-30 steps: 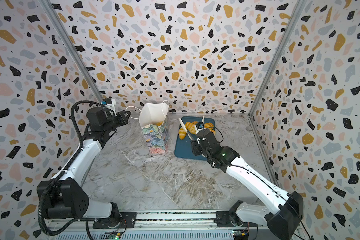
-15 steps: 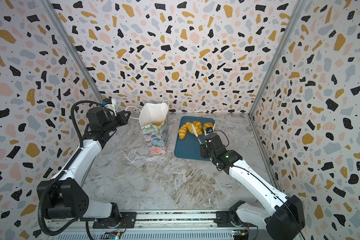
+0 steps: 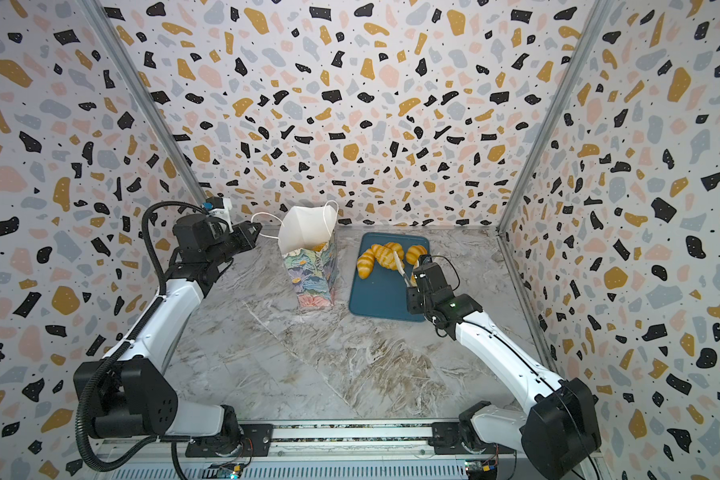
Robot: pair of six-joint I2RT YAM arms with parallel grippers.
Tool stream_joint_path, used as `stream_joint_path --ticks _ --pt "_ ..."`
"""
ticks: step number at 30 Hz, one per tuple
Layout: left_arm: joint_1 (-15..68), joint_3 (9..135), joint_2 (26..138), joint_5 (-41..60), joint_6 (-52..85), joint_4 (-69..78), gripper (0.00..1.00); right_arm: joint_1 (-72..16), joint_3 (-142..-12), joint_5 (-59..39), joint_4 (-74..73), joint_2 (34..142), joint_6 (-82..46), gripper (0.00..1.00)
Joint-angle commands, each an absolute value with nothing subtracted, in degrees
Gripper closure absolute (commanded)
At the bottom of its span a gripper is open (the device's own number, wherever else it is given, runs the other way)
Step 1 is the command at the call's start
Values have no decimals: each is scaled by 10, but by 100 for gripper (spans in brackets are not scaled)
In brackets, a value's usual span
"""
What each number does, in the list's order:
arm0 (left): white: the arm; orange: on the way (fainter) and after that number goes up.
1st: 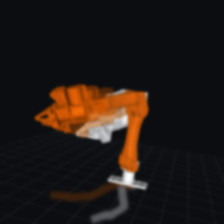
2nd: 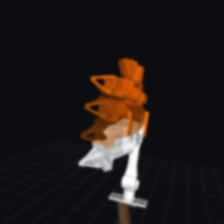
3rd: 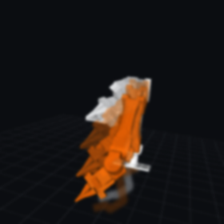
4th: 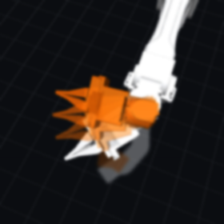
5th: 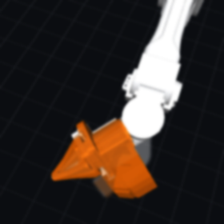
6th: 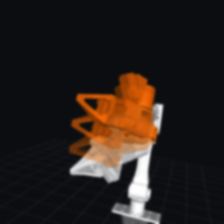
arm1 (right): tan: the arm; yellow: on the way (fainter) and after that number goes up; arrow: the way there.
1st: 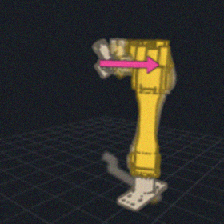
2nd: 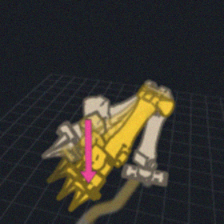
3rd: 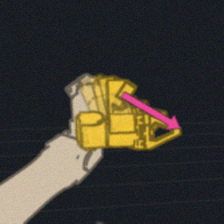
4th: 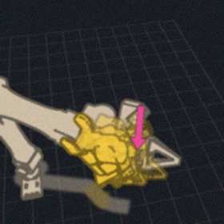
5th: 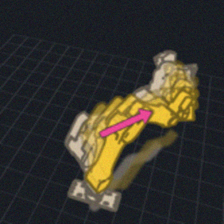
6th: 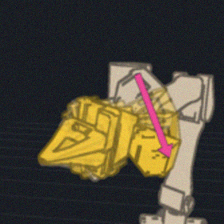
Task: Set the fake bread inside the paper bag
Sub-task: 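Lower the open tongs around the braided cheese bun with the right gripper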
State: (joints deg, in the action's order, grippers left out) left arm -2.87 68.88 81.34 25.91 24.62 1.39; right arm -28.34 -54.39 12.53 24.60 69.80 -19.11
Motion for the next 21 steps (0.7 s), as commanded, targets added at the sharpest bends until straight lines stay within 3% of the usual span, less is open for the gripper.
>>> stream_joint_path --ticks 1,21 --pt "-27 689 808 258 237 27 100 -276 -544 124 245 691 -200 40" --pt "-27 691 806 252 231 19 100 -228 -522 81 230 745 -192 40"
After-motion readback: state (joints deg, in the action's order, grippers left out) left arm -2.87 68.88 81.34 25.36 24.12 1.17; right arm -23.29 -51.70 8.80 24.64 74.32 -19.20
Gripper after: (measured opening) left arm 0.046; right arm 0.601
